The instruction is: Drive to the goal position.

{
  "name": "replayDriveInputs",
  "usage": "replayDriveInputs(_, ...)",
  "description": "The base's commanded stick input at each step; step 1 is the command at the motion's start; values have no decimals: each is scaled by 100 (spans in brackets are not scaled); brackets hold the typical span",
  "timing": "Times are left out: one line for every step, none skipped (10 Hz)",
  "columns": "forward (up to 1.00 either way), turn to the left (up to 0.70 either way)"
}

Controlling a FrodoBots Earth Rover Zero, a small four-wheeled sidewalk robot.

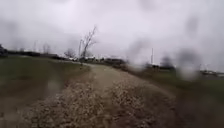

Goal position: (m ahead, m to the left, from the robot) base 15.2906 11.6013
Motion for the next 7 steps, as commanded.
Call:
replayDriveInputs(100,0)
replayDriveInputs(100,0)
replayDriveInputs(100,0)
replayDriveInputs(100,0)
replayDriveInputs(100,0)
replayDriveInputs(100,0)
replayDriveInputs(100,0)
